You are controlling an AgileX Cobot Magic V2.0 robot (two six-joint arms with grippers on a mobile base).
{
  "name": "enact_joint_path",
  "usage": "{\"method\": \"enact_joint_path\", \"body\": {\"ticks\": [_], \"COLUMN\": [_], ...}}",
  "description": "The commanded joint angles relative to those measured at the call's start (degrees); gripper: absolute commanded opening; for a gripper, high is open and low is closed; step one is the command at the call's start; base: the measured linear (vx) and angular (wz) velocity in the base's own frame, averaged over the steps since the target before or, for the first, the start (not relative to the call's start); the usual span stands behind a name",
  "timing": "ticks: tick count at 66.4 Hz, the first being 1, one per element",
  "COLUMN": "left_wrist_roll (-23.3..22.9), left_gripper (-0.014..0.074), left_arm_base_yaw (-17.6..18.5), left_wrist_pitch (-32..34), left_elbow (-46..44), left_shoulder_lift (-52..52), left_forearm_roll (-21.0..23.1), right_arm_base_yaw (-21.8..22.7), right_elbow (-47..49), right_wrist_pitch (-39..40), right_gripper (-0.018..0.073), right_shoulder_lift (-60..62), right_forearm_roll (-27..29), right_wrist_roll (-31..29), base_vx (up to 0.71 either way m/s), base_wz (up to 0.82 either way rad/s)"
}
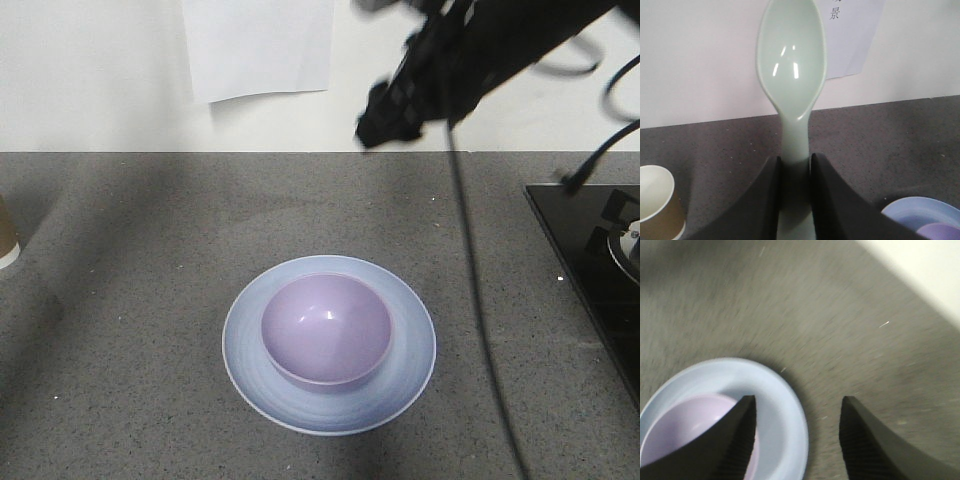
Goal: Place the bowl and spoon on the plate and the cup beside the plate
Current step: 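Lower the green spoon into the bowl with the left gripper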
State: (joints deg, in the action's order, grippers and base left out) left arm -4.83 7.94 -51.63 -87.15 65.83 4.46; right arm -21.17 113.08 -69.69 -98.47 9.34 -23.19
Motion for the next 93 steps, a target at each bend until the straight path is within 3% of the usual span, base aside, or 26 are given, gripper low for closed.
{"method": "enact_joint_path", "body": {"ticks": [1, 16, 29, 36, 59, 73, 84, 93], "left_wrist_roll": [0.76, 8.08, 14.64, 16.87, 16.32, 12.4, 9.82, 10.01], "left_gripper": [-0.0006, -0.0006, -0.0006, -0.0006, -0.0007, -0.0007, -0.0007, -0.0007], "left_arm_base_yaw": [0.04, 0.09, 0.36, 2.36, 15.62, 22.91, 25.34, 25.34], "left_wrist_pitch": [1.65, -4.74, -10.61, -12.3, -15.39, -16.38, -18.56, -17.94], "left_elbow": [-1.54, -1.46, -1.45, -1.45, -1.45, -1.45, -1.57, -1.57], "left_shoulder_lift": [-0.91, 0.93, 5.02, 7.49, 17.89, 24.48, 27.96, 28.64], "left_forearm_roll": [3.03, 12.86, 24.31, 27.73, 26.71, 20.45, 15.75, 15.77], "right_arm_base_yaw": [0.28, 0.28, 0.28, 0.28, 0.28, 0.28, 0.28, 0.28], "right_elbow": [4.6, 4.34, -2.89, -9.84, -34.6, -45.86, -50.89, -52.9], "right_wrist_pitch": [2.69, 5.23, 5.19, 5.19, 12.21, 15.73, 17.12, 17.89], "right_gripper": [0.0288, -0.0011, -0.0009, -0.0008, -0.0005, -0.0005, -0.0005, -0.0005], "right_shoulder_lift": [7.27, 20.31, 31.69, 36.87, 52.23, 57.11, 59.19, 59.68], "right_forearm_roll": [-3.95, -10.84, -13.84, -15.35, -24.7, -27.13, -27.19, -27.26], "right_wrist_roll": [2.71, 4.53, 4.53, 4.65, 14.68, 18.9, 19.83, 19.87], "base_vx": [0.0, 0.0, 0.0, 0.0, 0.0, 0.0, 0.0, 0.0], "base_wz": [0.0, 0.0, 0.0, 0.0, 0.0, 0.0, 0.0, 0.0]}}
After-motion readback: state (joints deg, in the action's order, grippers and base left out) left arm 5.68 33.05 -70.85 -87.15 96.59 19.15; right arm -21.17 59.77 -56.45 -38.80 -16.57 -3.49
